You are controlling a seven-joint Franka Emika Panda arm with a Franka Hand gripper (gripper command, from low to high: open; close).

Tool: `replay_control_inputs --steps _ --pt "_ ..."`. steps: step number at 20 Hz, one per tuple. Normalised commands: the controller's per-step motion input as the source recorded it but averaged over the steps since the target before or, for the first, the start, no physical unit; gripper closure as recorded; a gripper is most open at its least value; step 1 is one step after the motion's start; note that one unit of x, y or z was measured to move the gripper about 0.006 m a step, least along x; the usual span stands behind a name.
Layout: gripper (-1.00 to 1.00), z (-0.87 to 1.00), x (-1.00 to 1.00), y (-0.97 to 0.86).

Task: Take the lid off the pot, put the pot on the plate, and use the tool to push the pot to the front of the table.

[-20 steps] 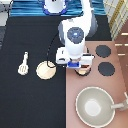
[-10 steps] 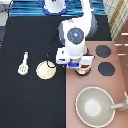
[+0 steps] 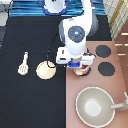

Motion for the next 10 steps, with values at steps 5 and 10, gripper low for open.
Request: replay_control_inputs --steps 5,10 --pt "1.00 0.84 -0.37 -0.43" --pt "1.00 0.55 -0.53 -0.42"
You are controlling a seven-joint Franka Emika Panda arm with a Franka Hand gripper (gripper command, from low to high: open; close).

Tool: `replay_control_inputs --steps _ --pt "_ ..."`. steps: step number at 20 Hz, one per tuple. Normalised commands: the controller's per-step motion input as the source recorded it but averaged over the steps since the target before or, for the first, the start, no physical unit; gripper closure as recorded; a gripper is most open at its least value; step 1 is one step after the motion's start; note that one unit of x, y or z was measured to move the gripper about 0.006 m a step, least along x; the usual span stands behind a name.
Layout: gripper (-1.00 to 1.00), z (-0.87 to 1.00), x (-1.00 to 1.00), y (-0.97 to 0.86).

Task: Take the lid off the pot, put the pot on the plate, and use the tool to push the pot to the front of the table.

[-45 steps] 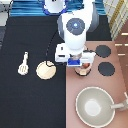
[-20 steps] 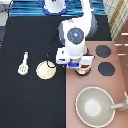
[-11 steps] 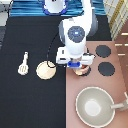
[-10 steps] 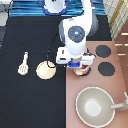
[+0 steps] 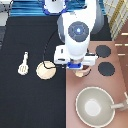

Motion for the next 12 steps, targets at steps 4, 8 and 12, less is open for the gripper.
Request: replay_control_inputs --steps 4,8,12 --pt "1.00 0.35 -0.55 -0.46" --pt "1.00 0.22 -0.53 -0.53" --pt "1.00 0.14 -0.42 -0.65"
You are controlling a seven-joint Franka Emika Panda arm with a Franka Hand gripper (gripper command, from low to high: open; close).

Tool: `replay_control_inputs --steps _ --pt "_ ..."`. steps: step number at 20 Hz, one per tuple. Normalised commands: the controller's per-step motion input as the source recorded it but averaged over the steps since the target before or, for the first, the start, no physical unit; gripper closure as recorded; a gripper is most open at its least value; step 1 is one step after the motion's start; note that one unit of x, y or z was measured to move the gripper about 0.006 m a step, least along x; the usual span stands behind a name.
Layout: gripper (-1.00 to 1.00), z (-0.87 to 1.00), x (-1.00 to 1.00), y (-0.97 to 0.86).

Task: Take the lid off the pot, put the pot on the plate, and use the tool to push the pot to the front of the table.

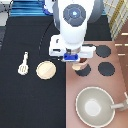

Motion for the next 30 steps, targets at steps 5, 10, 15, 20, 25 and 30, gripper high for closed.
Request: replay_control_inputs --steps 5,10,15,20,25,30 --pt "1.00 0.10 -0.36 -0.71" --pt "1.00 0.09 -0.33 -0.73" --pt "1.00 0.10 -0.34 -0.72" --pt "1.00 0.10 -0.35 -0.71" --pt "1.00 0.05 -0.32 -0.70" --pt "1.00 -0.02 -0.30 -0.72"
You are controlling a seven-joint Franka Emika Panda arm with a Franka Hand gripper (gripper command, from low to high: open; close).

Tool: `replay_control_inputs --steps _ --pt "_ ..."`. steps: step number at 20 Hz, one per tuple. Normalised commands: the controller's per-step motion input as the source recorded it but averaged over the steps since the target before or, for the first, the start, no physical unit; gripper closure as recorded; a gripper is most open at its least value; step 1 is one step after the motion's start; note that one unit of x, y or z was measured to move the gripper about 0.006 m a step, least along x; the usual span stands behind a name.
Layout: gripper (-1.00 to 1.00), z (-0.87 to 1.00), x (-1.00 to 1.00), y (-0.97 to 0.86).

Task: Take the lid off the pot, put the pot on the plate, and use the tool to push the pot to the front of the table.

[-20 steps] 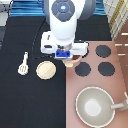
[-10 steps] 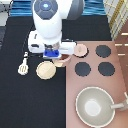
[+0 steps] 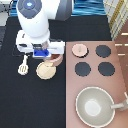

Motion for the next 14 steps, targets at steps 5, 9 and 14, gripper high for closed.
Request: replay_control_inputs --steps 5,9,14 --pt "1.00 -0.25 -0.26 -0.77" --pt "1.00 -0.46 -0.16 -0.75" --pt "1.00 -0.51 0.01 -0.41"
